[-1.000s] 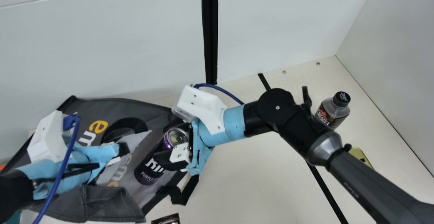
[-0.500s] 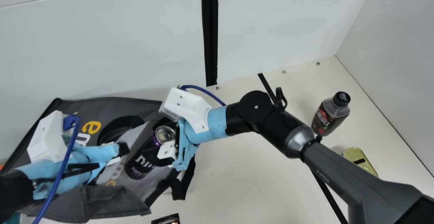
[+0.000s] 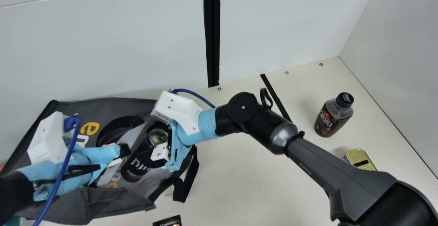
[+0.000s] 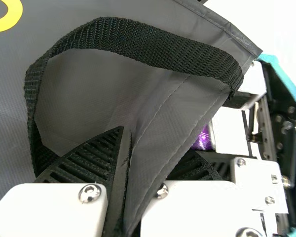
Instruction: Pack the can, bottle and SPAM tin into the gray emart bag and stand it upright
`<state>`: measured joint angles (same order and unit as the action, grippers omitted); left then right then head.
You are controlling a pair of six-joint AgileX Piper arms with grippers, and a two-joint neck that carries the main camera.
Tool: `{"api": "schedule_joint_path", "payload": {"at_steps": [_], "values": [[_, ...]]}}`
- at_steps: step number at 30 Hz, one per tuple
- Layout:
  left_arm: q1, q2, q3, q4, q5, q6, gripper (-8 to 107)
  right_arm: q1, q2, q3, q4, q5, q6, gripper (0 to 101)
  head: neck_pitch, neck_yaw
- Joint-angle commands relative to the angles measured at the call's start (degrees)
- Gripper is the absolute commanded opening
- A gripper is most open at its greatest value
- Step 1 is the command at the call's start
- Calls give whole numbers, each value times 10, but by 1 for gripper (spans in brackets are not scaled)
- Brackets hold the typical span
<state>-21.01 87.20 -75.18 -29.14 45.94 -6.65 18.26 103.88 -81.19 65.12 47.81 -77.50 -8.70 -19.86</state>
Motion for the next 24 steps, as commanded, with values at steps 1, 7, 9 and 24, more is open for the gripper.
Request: {"api": "schedule_joint_path", "payload": {"at_steps": [1,7,9,24], "values": [[0,0,0,0,0,0,-8,2,6,-4,-2,0,0,0,-13,-1],[0,0,0,0,0,0,-8,9,27,-18,-6,0,1,0,-13,-1],[0,0,0,0,0,0,-8,11,34,-22,-7,0,2,0,-13,-1],[0,0,0,0,0,0,-8,17,64,-45,-16,2,14,23,-13,-1]]}}
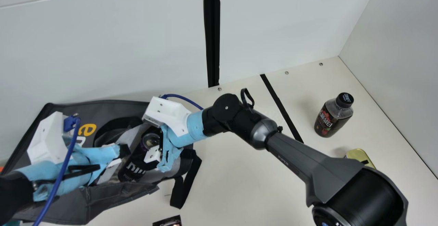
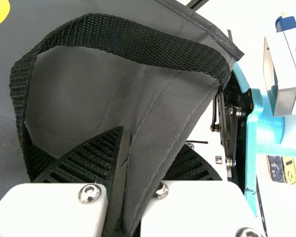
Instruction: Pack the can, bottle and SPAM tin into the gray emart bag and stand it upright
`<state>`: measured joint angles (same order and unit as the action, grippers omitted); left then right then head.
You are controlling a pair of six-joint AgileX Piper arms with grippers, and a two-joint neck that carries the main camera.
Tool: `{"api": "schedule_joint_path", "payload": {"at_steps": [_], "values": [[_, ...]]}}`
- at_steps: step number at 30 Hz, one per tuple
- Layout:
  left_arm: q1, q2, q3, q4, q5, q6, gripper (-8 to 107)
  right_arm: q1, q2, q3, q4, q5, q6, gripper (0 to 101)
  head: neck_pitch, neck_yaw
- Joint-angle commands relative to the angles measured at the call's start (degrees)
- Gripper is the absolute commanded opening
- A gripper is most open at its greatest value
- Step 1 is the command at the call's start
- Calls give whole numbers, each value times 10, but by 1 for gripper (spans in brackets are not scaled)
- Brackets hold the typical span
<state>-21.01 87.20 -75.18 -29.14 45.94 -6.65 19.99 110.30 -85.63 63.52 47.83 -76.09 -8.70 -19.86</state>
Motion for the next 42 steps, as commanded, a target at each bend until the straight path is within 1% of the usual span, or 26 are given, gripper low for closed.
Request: {"api": "schedule_joint_path", "payload": {"at_steps": [1,14,21,22,31,42], "values": [[0,0,0,0,0,0,-8,0,1,-2,0,2,1,27,-13,-1],[0,0,0,0,0,0,-8,-8,-1,-18,2,13,6,70,-13,-1],[0,0,0,0,0,0,-8,-14,-13,-12,5,19,5,94,-13,-1],[0,0,0,0,0,0,-8,-15,-15,-10,5,20,4,95,-13,-1],[0,0,0,0,0,0,-8,-32,-48,19,3,32,-2,95,-13,-1],[0,0,0,0,0,0,-8,-71,-101,57,-8,63,-17,95,-13,-1]]}}
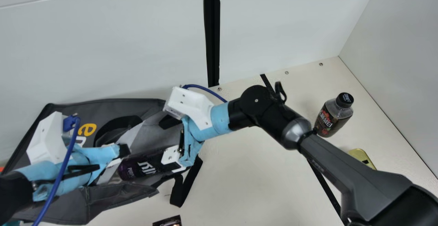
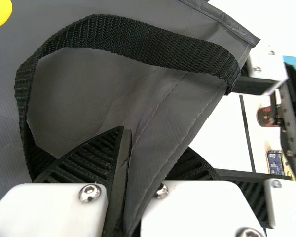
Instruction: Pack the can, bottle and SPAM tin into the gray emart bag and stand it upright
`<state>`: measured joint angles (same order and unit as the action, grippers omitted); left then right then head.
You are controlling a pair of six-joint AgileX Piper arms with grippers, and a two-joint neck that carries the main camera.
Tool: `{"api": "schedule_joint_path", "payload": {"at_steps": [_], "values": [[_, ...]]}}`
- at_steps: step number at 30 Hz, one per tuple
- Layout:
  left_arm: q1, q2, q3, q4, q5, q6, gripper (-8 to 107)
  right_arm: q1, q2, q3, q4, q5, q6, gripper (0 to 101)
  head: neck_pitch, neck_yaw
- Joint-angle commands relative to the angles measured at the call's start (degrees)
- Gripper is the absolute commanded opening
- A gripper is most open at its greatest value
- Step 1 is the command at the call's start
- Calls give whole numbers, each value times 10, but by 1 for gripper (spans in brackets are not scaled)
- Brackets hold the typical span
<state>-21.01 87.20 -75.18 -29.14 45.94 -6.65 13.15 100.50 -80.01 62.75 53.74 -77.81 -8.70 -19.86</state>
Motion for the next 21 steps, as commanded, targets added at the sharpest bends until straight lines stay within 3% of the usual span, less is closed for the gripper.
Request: {"api": "schedule_joint_path", "payload": {"at_steps": [1,12,21], "values": [[0,0,0,0,0,0,-8,-7,-8,4,-2,7,-1,95,-13,-1],[0,0,0,0,0,0,-8,-50,-52,16,-11,36,4,95,-13,-1],[0,0,0,0,0,0,-8,-62,-81,12,-33,27,38,95,-13,-1]]}}
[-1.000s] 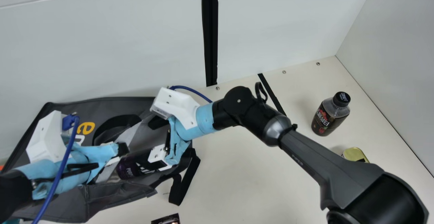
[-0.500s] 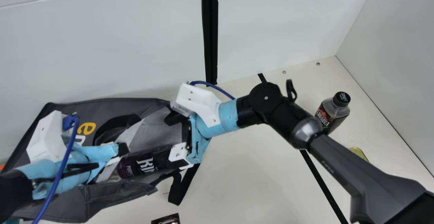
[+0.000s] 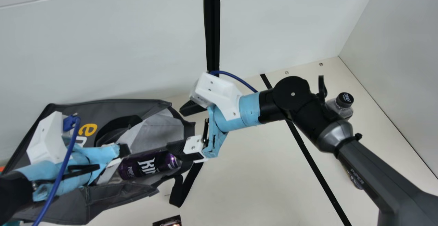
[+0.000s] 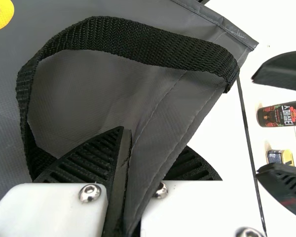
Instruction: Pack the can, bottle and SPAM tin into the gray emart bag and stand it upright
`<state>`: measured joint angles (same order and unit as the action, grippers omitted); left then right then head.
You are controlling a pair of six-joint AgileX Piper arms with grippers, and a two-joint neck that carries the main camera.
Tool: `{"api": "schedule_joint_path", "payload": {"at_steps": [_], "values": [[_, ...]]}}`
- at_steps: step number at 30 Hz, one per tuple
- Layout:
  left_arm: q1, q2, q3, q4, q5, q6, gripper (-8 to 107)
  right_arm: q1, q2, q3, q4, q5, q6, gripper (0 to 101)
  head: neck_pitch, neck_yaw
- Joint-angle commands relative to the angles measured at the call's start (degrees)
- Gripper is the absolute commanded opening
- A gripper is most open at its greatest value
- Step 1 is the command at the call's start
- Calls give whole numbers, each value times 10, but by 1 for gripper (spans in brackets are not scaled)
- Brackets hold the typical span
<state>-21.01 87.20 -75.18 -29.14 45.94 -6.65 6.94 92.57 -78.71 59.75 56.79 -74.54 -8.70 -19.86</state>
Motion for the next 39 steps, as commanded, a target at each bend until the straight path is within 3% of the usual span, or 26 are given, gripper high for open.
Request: {"api": "schedule_joint_path", "payload": {"at_steps": [1,24,39], "values": [[0,0,0,0,0,0,-8,0,-5,-1,-7,-7,9,95,-13,-1],[0,0,0,0,0,0,-8,-58,-78,8,-134,-63,118,95,-13,-1],[0,0,0,0,0,0,-8,-125,-125,13,-210,-60,172,95,-13,-1]]}}
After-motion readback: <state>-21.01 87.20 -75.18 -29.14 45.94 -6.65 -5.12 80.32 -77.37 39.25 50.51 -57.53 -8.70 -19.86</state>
